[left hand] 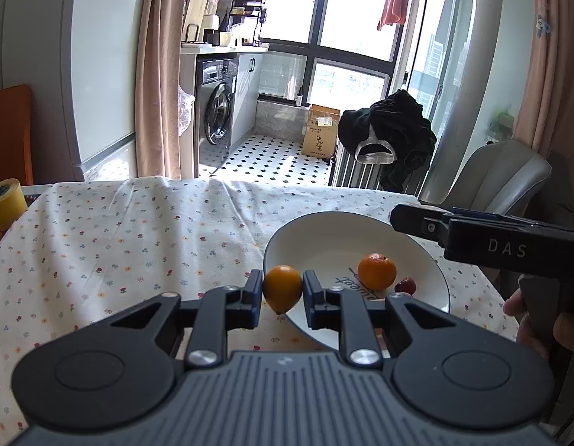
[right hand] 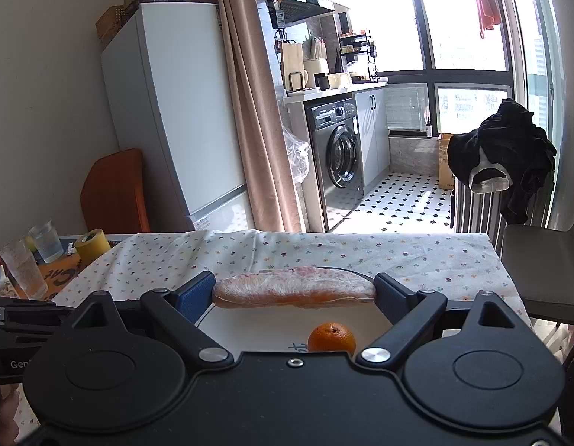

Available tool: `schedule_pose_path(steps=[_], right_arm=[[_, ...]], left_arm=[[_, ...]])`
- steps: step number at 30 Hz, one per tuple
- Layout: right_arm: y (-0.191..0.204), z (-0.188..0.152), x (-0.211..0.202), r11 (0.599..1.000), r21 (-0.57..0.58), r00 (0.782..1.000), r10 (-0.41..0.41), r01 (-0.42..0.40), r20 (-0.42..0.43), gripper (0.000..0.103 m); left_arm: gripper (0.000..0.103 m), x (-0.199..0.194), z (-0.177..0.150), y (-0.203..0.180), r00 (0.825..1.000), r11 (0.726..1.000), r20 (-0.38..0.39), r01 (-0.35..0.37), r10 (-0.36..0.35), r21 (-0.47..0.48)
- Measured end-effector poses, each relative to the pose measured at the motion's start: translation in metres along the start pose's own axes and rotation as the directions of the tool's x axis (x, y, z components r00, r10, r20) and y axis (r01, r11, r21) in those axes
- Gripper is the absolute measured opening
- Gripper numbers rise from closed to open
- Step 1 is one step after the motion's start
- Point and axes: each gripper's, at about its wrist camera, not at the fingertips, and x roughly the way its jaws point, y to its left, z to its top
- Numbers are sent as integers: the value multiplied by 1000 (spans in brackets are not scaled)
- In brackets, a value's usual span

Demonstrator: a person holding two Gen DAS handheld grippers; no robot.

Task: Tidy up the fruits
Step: 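Carry both fruits over the white bowl and open both tools to drop them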

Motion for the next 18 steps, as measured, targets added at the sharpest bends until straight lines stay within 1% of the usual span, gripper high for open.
schedule_pose_path(steps=[10, 12, 14, 18], right_arm=[[-12, -14, 19, 1000, 30, 999, 8, -7, -43, 89], [-13, -15, 21, 999, 36, 999, 14, -12, -52, 89], [-13, -17, 22, 999, 39, 998, 18, -16, -56, 89], [-12, -19, 22, 999, 45, 998, 24, -21, -62, 89]], left_arm=[[21, 35, 4, -17, 999, 999, -40, 8, -6, 42], [25, 40, 3, -18, 998, 999, -55, 10, -8, 41], [26, 42, 3, -17, 998, 999, -63, 11, -8, 37], [26, 40, 2, -11, 998, 999, -60, -14, 16, 30]])
